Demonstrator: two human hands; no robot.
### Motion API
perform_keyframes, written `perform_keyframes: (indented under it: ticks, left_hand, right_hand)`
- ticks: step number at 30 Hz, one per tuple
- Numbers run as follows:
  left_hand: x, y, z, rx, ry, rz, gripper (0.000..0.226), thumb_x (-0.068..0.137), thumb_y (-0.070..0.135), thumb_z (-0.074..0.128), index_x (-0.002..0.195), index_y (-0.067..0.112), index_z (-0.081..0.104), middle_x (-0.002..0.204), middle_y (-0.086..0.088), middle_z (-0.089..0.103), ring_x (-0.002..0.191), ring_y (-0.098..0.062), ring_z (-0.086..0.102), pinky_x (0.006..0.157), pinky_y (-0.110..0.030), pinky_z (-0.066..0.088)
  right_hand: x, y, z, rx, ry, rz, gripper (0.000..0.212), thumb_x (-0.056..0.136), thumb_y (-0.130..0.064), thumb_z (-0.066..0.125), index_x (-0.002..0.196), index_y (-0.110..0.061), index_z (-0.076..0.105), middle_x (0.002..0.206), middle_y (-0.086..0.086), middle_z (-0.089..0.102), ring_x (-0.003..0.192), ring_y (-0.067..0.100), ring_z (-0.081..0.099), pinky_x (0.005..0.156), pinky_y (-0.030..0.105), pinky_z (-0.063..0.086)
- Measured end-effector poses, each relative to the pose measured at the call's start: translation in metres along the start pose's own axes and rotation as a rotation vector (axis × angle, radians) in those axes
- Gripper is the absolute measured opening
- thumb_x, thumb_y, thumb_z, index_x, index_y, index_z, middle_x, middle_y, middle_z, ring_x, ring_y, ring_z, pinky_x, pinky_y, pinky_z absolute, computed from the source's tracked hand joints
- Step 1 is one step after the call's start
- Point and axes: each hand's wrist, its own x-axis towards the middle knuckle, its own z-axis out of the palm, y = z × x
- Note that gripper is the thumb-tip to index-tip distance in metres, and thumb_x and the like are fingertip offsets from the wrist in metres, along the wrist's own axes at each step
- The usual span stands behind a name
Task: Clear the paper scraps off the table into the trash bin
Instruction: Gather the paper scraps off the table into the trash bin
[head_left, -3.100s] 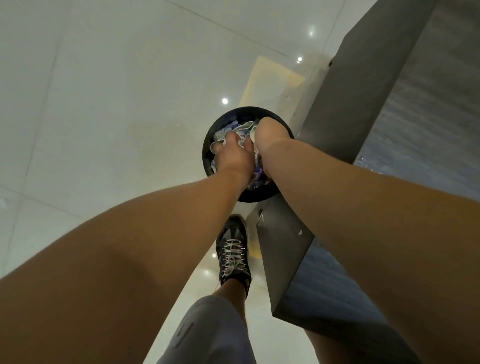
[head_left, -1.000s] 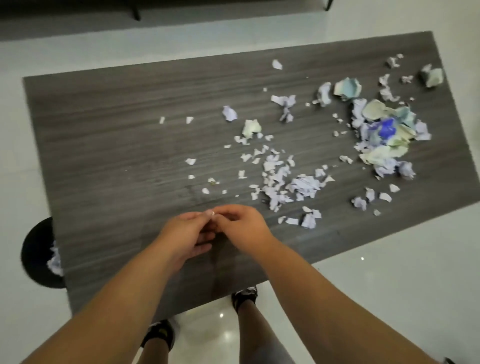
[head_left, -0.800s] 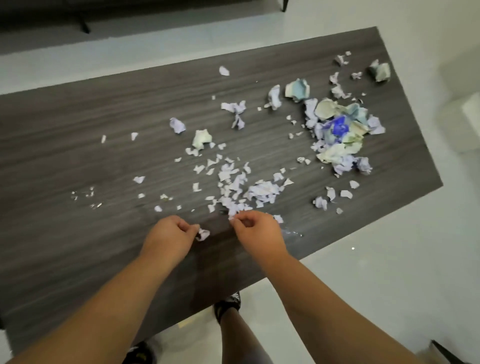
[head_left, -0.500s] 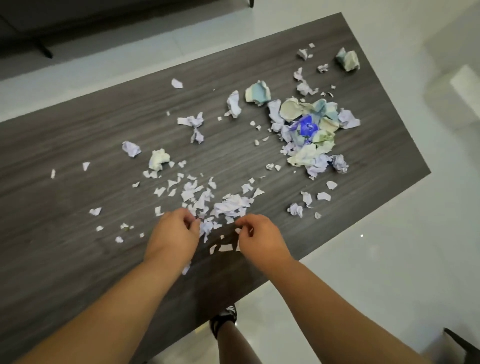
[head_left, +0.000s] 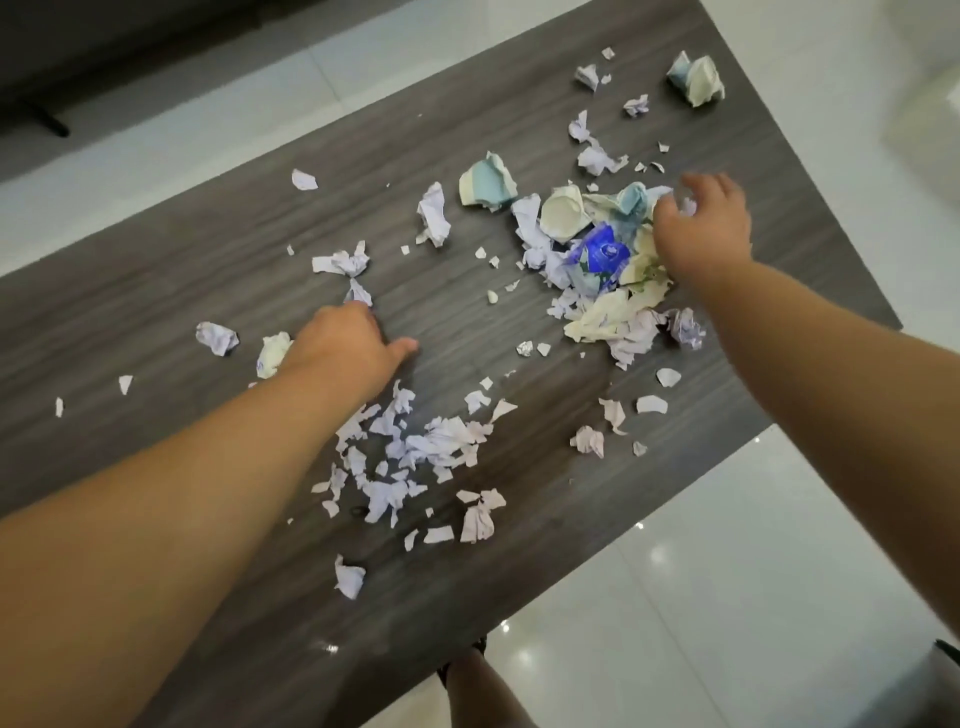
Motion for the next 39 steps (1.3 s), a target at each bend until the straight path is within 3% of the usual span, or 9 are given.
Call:
perform_keyframes:
  ticks: [4,16,19,24,27,30,34,37,39]
  left_hand:
    - [0.018,0.014,0.002,0.12,-0.11,-0.023,0.063,0.085,0.067,0.079,0.123,0.019,0.062,0.133,-0.013,0.056,0.118,-0.037,0.062,0.1,-0.048,0.055]
    - [0.032,0.001,0.015,0.043,-0.117,-0.053,0.049,0.081,0.065,0.082,0.087,0.031,0.048,0.113,-0.004,0.045,0.114,-0.038,0.058,0.099,-0.054,0.055]
    - [0.033,-0.001,0.018,0.04,-0.103,-0.05,0.05,0.079,0.068,0.081,0.091,0.032,0.049,0.106,-0.001,0.04,0.113,-0.038,0.058,0.097,-0.055,0.056]
    - [0.029,0.001,0.015,0.017,-0.114,-0.055,0.048,0.08,0.066,0.081,0.095,0.033,0.05,0.107,-0.001,0.039,0.115,-0.037,0.056,0.097,-0.056,0.056]
    - [0.025,0.002,0.011,0.011,-0.106,-0.048,0.047,0.083,0.064,0.081,0.088,0.031,0.048,0.107,0.0,0.041,0.115,-0.035,0.055,0.097,-0.054,0.056]
    - [0.023,-0.001,0.013,0.0,-0.102,-0.057,0.046,0.085,0.061,0.081,0.083,0.03,0.047,0.105,0.0,0.043,0.11,-0.031,0.053,0.095,-0.052,0.055]
    - [0.024,0.006,0.014,-0.001,-0.089,-0.099,0.044,0.085,0.058,0.083,0.083,0.031,0.048,0.104,0.001,0.045,0.107,-0.029,0.052,0.095,-0.052,0.055]
    - [0.021,0.007,0.013,-0.012,-0.088,-0.118,0.044,0.084,0.056,0.084,0.083,0.03,0.049,0.101,0.001,0.045,0.104,-0.029,0.054,0.093,-0.05,0.056]
    - [0.02,0.008,0.011,-0.026,-0.072,-0.101,0.043,0.084,0.054,0.085,0.082,0.029,0.05,0.097,0.003,0.044,0.099,-0.028,0.054,0.089,-0.048,0.056]
  right_hand:
    - [0.008,-0.002,0.013,0.114,-0.127,-0.037,0.06,0.104,-0.057,0.05,0.157,-0.029,0.054,0.17,0.005,0.038,0.151,0.027,0.045,0.127,0.055,0.035]
    - [-0.109,-0.02,0.073,0.161,-0.382,-0.319,0.039,0.108,-0.034,0.055,0.146,-0.029,0.065,0.161,-0.007,0.049,0.14,0.006,0.047,0.118,0.031,0.038]
    - [-0.12,-0.014,0.066,0.189,-0.371,-0.312,0.037,0.106,-0.031,0.055,0.14,-0.034,0.068,0.145,-0.017,0.059,0.129,-0.008,0.049,0.106,0.013,0.037]
    - [-0.104,-0.006,0.032,0.297,-0.198,-0.179,0.032,0.103,-0.031,0.052,0.123,-0.044,0.072,0.115,-0.016,0.069,0.092,0.009,0.069,0.073,0.027,0.057]
    - [-0.073,0.011,0.012,0.208,0.09,-0.094,0.036,0.096,-0.03,0.048,0.118,-0.033,0.077,0.118,-0.01,0.065,0.116,0.024,0.064,0.101,0.044,0.055]
    - [-0.044,0.048,0.005,0.248,0.212,0.162,0.04,0.095,-0.028,0.048,0.125,-0.027,0.074,0.13,-0.001,0.058,0.117,0.015,0.061,0.106,0.032,0.049]
    - [-0.05,0.069,0.036,0.311,0.112,0.196,0.029,0.101,-0.024,0.051,0.122,-0.025,0.071,0.121,-0.005,0.054,0.103,0.011,0.062,0.093,0.03,0.051]
    - [-0.075,0.058,0.059,0.341,-0.048,0.039,0.026,0.1,-0.032,0.052,0.116,-0.035,0.072,0.115,-0.022,0.054,0.102,-0.003,0.061,0.086,0.018,0.048]
    - [-0.08,0.05,0.056,0.324,-0.142,-0.091,0.025,0.098,-0.033,0.054,0.112,-0.039,0.074,0.115,-0.028,0.053,0.106,0.002,0.062,0.091,0.025,0.053]
